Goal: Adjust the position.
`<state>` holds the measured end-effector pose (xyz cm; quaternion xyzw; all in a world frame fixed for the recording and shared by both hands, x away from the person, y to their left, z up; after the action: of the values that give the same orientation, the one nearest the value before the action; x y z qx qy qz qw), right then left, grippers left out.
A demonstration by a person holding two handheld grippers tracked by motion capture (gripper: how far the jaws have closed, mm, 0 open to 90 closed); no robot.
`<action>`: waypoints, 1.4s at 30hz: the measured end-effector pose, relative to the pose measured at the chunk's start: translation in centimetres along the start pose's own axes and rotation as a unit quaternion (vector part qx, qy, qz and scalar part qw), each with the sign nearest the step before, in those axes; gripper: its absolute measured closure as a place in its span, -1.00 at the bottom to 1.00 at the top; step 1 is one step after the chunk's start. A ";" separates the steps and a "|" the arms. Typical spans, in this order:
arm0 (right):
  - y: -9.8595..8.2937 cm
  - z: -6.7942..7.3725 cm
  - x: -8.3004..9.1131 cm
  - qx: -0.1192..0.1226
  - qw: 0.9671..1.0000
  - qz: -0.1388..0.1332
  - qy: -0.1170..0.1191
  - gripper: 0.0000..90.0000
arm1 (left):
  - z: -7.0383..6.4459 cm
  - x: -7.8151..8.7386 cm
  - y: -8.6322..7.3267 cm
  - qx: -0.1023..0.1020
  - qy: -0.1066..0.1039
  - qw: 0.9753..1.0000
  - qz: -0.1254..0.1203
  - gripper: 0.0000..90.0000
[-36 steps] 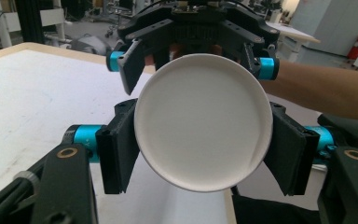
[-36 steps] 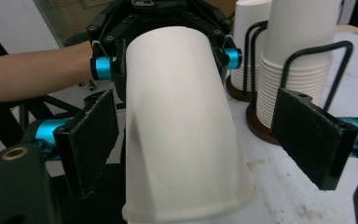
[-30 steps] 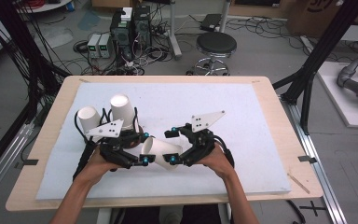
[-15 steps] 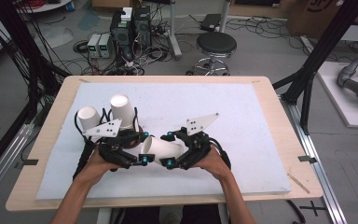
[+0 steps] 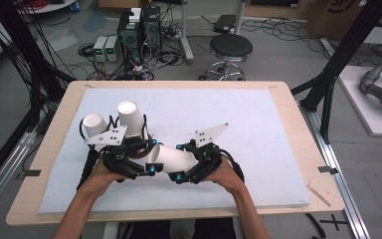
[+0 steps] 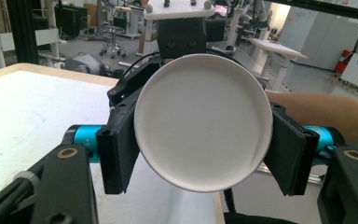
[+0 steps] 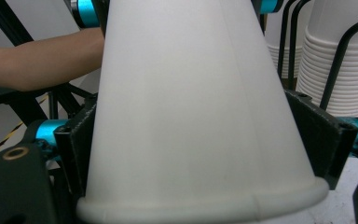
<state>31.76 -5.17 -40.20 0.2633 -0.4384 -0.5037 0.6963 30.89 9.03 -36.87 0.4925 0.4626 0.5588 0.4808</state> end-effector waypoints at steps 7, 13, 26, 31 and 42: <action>-0.1 0.1 0.2 0.002 1.000 0.000 0.004 -0.55 | -0.1 -0.1 0.0 -0.001 -0.002 1.000 0.002 -0.24; -0.1 0.0 0.3 0.003 1.000 0.000 0.000 -0.46 | 0.0 0.0 -0.1 -0.002 -0.002 1.000 0.003 -0.23; -0.2 0.1 0.7 -0.004 1.000 0.008 -0.012 -0.45 | 0.1 -0.1 -0.8 -0.018 0.057 0.996 0.060 -0.84; -0.1 0.0 1.0 -0.004 1.000 0.007 -0.022 -0.45 | -0.1 0.4 -0.1 0.025 0.037 0.999 0.024 -0.81; 0.0 0.0 1.8 -0.003 0.998 0.025 -0.051 -0.45 | -0.7 1.3 -1.2 0.004 0.035 0.988 0.150 -0.71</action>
<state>31.91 -6.81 -39.58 0.2245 -0.4782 -0.5003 0.6860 30.23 10.46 -38.00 0.5385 0.4020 0.6398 0.3728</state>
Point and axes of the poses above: each handheld gripper's, and its own axes: x roughly backward along the jaws, y roughly out of its top, z roughly to its left, the point moved 7 cm from there along -x, roughly forward along the jaws, and after that the axes turned 15 degrees about -x, right-handed, at the moved point
